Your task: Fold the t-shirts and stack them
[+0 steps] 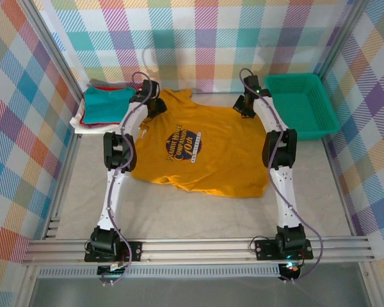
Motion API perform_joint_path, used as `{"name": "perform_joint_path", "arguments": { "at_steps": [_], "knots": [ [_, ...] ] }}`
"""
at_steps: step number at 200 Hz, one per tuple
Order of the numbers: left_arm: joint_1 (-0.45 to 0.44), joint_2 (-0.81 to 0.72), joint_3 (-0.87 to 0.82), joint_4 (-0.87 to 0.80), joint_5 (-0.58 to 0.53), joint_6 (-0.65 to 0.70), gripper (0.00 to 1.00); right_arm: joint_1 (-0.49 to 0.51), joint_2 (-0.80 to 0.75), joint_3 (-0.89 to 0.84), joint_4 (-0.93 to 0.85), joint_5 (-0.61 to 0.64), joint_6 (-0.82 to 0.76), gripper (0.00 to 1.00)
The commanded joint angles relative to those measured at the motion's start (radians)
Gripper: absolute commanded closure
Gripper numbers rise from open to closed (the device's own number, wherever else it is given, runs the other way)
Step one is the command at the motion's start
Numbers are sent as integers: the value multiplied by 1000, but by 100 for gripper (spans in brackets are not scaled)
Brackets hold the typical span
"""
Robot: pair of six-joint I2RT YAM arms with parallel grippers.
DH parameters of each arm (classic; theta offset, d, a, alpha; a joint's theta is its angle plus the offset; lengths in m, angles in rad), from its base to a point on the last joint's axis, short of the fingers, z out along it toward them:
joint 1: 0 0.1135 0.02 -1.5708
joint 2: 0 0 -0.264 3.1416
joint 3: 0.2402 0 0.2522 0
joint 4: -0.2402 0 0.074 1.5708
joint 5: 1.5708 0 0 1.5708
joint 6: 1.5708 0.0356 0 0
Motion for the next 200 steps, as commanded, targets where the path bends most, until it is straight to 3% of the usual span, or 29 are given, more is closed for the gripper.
{"name": "perform_joint_path", "arguments": {
  "at_steps": [1, 28, 53, 64, 79, 103, 141, 200],
  "knots": [
    [6, -283, -147, -21, -11, 33, 54, 5, -176, 9, -79, -32, -67, 87],
    [-9, -709, -631, 178, -18, 26, 47, 42, -517, -338, -19, -48, -137, 77],
    [-36, -1094, -1096, 277, -79, -6, 40, 82, -968, -990, 237, -73, -102, 70],
    [-36, -1229, -1269, 258, -87, -18, 40, 96, -1152, -1251, 326, -86, -88, 65],
    [-34, -1371, -1452, 172, -113, -23, 40, 111, -1370, -1520, 319, -44, -56, 62],
    [-36, -1495, -1652, 32, -75, -51, 41, 110, -1636, -1772, 189, -23, -12, 59],
    [-40, -1470, -1813, 82, 44, -125, 42, 59, -1684, -1881, 65, -78, 46, 55],
    [-42, -1309, -1815, 297, 74, -86, 40, -11, -1604, -2007, 219, -173, 90, 53]
  ]
}}
